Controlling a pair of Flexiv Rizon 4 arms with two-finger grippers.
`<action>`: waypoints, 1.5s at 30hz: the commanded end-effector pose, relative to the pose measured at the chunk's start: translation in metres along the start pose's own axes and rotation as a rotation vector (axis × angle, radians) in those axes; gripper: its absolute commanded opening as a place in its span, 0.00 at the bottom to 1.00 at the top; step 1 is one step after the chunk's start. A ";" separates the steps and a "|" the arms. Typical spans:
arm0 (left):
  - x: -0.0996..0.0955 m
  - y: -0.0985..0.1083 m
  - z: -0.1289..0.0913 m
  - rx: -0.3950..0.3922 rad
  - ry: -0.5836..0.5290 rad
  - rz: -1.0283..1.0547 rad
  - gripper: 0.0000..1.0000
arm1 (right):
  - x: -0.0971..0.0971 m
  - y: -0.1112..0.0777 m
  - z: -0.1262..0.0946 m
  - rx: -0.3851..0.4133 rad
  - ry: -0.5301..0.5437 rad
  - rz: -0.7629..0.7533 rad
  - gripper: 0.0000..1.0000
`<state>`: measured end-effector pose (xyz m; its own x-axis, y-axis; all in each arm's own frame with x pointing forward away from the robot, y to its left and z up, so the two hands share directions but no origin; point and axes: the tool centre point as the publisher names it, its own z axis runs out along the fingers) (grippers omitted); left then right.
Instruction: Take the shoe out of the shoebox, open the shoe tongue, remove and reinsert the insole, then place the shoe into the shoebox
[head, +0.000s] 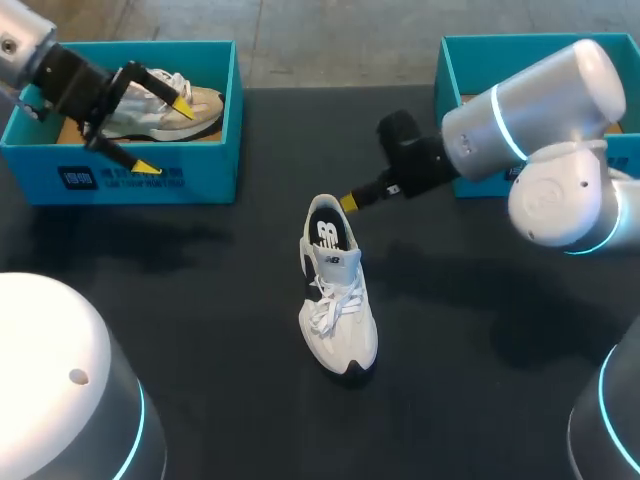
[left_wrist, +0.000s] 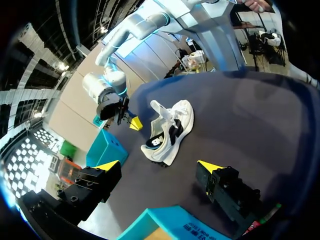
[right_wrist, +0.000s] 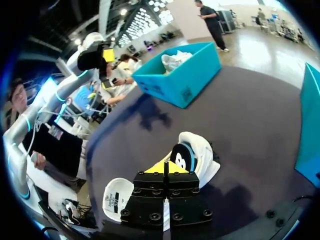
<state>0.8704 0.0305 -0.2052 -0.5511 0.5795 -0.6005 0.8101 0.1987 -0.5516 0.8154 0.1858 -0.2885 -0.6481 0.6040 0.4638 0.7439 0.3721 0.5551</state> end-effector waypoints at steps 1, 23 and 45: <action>0.001 0.004 -0.003 0.018 0.020 -0.017 1.00 | 0.011 0.006 -0.006 0.113 -0.341 0.057 0.00; 0.014 0.011 -0.039 -0.044 0.051 -0.087 1.00 | 0.025 -0.004 0.009 0.229 -0.516 0.138 0.00; 0.009 0.020 -0.043 -0.054 0.070 -0.098 1.00 | 0.031 -0.029 0.021 0.286 -0.657 0.298 0.00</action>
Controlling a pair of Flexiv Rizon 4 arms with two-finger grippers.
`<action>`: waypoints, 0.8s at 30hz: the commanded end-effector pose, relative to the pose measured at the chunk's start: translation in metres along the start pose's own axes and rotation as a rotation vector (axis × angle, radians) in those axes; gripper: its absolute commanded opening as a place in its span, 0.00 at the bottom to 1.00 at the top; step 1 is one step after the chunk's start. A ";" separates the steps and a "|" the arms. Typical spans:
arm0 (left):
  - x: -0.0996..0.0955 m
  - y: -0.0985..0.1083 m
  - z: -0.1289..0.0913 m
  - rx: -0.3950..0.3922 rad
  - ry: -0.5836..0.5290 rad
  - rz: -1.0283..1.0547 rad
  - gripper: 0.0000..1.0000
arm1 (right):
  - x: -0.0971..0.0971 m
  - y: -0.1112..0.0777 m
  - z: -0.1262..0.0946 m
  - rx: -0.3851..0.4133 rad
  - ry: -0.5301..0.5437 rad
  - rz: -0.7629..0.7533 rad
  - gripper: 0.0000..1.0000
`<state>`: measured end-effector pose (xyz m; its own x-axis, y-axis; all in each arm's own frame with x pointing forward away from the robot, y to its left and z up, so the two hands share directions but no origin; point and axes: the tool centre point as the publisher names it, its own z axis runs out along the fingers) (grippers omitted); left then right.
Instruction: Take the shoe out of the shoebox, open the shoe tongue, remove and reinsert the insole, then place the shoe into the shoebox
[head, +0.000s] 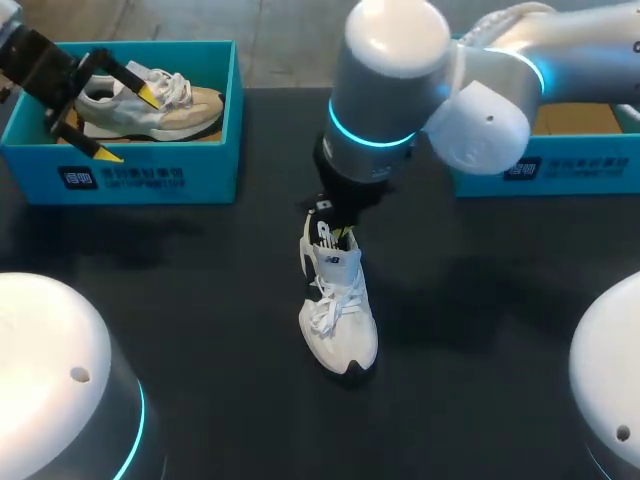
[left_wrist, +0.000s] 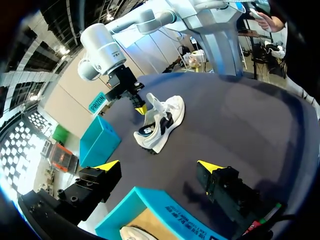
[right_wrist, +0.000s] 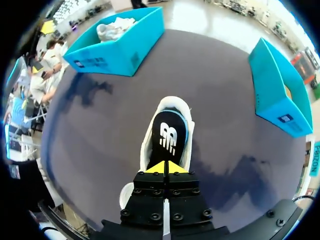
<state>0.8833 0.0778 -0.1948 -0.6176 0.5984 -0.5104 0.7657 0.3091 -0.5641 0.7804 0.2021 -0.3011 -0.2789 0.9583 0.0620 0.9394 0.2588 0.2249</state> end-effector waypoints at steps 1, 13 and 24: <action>-0.007 0.005 0.005 0.019 0.013 0.003 1.00 | 0.008 -0.003 0.005 -0.013 -0.055 0.027 0.00; -0.010 0.011 0.007 0.038 0.029 0.009 1.00 | 0.017 -0.002 0.031 0.029 -0.057 0.042 0.00; -0.009 0.012 0.002 0.016 0.033 -0.002 1.00 | 0.013 0.000 0.045 0.058 -0.048 0.049 0.00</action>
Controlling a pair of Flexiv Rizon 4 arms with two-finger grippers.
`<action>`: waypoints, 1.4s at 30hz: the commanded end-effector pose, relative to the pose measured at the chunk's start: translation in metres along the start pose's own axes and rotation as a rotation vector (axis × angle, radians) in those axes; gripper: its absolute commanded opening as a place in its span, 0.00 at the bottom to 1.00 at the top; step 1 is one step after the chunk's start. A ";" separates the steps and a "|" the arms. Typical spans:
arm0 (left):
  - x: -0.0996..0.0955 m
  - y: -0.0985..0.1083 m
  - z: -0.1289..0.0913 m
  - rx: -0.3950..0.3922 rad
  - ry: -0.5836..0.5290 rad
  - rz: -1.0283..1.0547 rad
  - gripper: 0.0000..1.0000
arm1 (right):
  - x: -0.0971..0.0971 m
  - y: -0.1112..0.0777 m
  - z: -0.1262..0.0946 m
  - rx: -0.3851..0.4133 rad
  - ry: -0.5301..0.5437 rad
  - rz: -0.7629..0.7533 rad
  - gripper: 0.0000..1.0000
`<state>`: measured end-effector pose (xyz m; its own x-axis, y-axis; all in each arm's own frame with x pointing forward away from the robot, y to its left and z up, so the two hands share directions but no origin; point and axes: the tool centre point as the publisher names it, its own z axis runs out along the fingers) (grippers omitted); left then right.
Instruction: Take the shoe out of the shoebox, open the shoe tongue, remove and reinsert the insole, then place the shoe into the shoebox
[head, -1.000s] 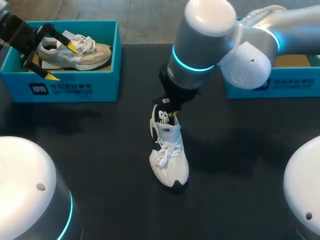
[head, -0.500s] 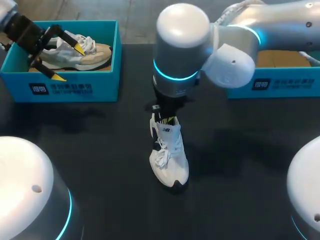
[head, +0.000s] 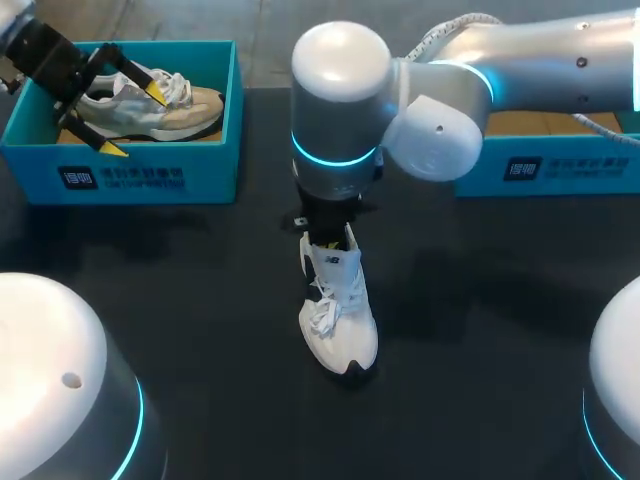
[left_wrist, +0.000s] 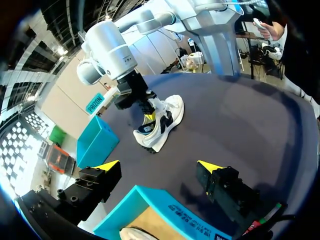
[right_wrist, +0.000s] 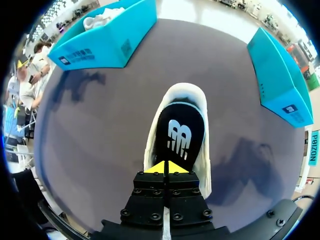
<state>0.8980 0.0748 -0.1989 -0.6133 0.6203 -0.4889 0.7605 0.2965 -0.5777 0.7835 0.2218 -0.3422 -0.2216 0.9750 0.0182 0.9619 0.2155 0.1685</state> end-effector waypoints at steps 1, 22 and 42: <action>0.000 -0.001 0.000 -0.003 0.003 0.000 1.00 | -0.003 0.001 0.001 0.002 0.006 -0.002 0.00; 0.000 -0.001 0.000 -0.003 0.003 0.000 1.00 | -0.023 -0.009 0.033 0.076 0.020 0.017 0.00; 0.000 -0.001 0.000 -0.003 0.003 0.000 1.00 | -0.018 -0.001 0.031 0.095 0.008 0.001 0.00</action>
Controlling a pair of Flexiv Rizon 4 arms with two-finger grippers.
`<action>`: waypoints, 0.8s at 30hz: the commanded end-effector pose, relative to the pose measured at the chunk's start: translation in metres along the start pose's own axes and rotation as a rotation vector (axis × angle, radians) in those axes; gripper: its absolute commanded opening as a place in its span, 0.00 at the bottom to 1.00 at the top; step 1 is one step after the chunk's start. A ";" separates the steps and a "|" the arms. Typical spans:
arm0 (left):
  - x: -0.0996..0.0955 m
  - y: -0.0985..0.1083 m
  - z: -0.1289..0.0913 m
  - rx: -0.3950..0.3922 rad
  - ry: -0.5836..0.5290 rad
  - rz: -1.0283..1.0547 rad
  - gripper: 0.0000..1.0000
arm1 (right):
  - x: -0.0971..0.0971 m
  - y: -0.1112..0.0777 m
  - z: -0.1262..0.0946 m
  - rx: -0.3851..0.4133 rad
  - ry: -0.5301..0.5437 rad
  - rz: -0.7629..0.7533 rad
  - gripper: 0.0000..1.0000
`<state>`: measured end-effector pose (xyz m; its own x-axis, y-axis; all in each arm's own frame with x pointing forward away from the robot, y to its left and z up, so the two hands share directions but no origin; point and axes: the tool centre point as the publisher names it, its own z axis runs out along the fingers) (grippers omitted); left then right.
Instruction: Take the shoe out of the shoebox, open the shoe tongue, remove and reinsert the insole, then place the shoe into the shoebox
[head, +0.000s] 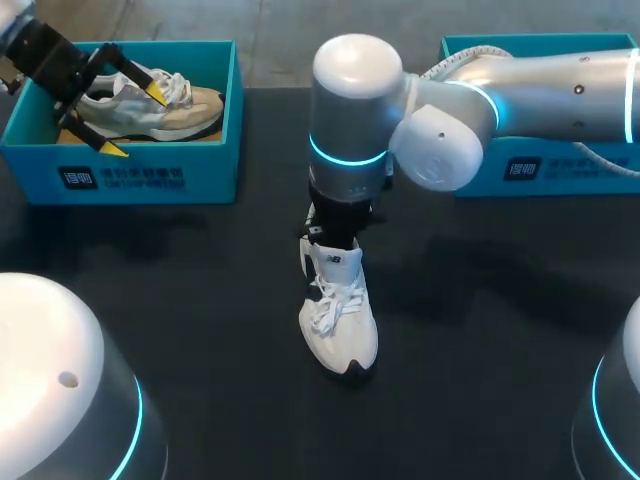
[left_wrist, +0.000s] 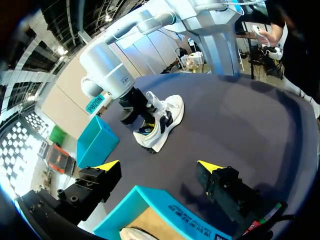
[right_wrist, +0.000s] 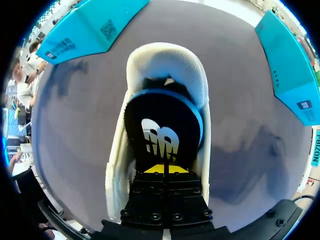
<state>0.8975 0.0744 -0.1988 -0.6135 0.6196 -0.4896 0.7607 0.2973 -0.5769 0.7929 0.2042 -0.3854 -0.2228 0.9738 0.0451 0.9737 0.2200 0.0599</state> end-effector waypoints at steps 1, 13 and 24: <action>0.000 0.000 0.000 -0.002 0.004 0.000 1.00 | 0.003 0.001 -0.015 -0.026 -0.026 0.000 0.00; 0.000 0.000 0.000 -0.002 0.004 0.000 1.00 | 0.000 0.022 -0.004 -0.032 -0.044 -0.036 0.00; 0.000 0.000 0.000 -0.002 0.004 0.000 1.00 | 0.001 0.017 0.000 -0.048 -0.047 -0.021 0.00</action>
<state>0.8974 0.0744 -0.1988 -0.6134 0.6197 -0.4896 0.7609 0.2974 -0.5767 0.8142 0.2090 -0.3884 -0.2410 0.9705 0.0014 0.9662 0.2397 0.0950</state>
